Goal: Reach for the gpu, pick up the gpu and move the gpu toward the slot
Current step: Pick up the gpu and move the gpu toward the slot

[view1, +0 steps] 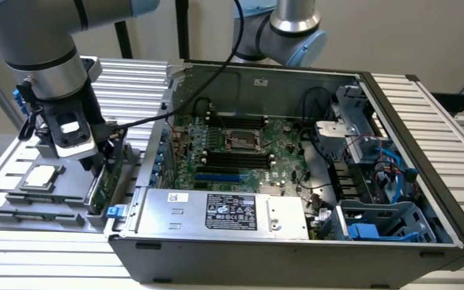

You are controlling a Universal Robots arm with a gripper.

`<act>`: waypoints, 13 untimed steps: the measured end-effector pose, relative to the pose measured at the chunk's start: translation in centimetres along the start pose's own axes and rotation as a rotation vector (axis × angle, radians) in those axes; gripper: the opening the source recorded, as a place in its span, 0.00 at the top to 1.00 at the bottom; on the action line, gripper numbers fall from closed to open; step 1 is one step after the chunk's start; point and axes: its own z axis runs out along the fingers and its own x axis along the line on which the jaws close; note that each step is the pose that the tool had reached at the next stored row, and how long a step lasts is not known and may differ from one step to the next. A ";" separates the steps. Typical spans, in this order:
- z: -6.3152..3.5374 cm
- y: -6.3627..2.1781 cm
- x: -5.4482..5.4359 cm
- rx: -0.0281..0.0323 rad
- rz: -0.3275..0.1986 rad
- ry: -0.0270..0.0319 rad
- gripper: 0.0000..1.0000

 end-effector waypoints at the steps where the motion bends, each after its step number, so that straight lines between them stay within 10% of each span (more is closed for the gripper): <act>1: 0.07 0.00 0.0 0.0039 0.000 -0.0002 0.52; 5: 0.28 0.06 0.0 0.0184 0.001 -0.0012 0.52; 13: 0.54 0.29 0.0 0.0190 0.002 -0.0012 0.52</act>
